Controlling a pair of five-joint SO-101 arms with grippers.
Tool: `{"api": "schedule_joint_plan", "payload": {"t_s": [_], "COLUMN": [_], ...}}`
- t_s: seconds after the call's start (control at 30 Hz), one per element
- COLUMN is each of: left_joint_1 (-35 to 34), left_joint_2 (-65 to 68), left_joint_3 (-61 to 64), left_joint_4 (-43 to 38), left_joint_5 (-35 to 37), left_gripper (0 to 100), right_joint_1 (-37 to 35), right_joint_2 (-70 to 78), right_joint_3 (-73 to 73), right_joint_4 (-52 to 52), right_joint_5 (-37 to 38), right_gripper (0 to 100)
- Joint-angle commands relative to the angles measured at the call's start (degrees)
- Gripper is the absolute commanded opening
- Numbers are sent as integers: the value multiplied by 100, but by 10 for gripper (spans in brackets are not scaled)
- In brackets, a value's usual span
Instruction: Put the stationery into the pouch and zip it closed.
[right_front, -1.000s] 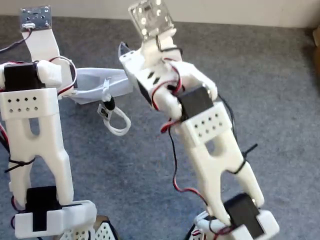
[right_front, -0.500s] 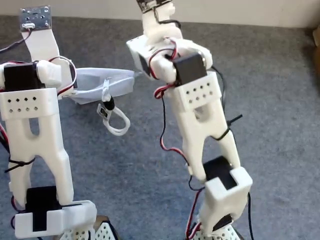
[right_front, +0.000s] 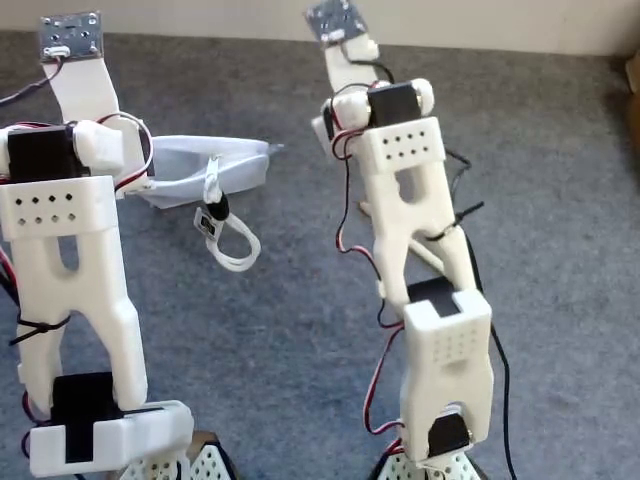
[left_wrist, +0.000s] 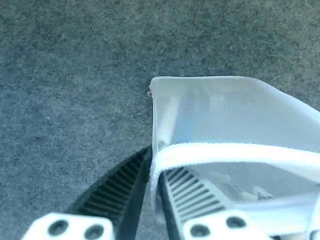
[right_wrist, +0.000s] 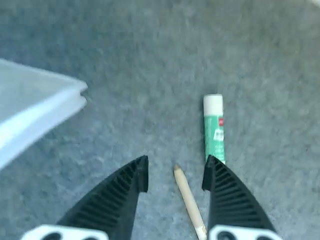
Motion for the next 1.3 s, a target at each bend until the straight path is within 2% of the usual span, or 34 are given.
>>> {"api": "schedule_joint_plan", "payload": {"t_s": [0.0, 0.3, 0.47, 0.67, 0.77, 1.07, 1.27], "left_joint_1": [-40, -40, -40, -40, -40, -40, -40], "left_joint_2": [-48, -40, -84, -84, -84, -84, -84], "left_joint_3": [13, 22, 286, 295, 295, 295, 295], "left_joint_4": [-62, -53, -149, -167, -167, -158, -158], "left_joint_5": [62, 62, 62, 62, 62, 62, 62], "left_gripper": [7, 7, 7, 7, 7, 7, 7], "right_joint_1": [145, 171, 295, 418, 532, 593, 585], "right_joint_2": [356, 1446, 1780, 1956, 2097, 2633, 2255], "right_joint_3": [-374, -400, -400, -400, -400, -400, -409], "right_joint_4": [75, 31, 31, -4, -127, -136, 277], "right_joint_5": [378, 448, 923, 949, 1231, 1705, 1679], "right_gripper": [169, 169, 169, 169, 168, 7, 3]}}
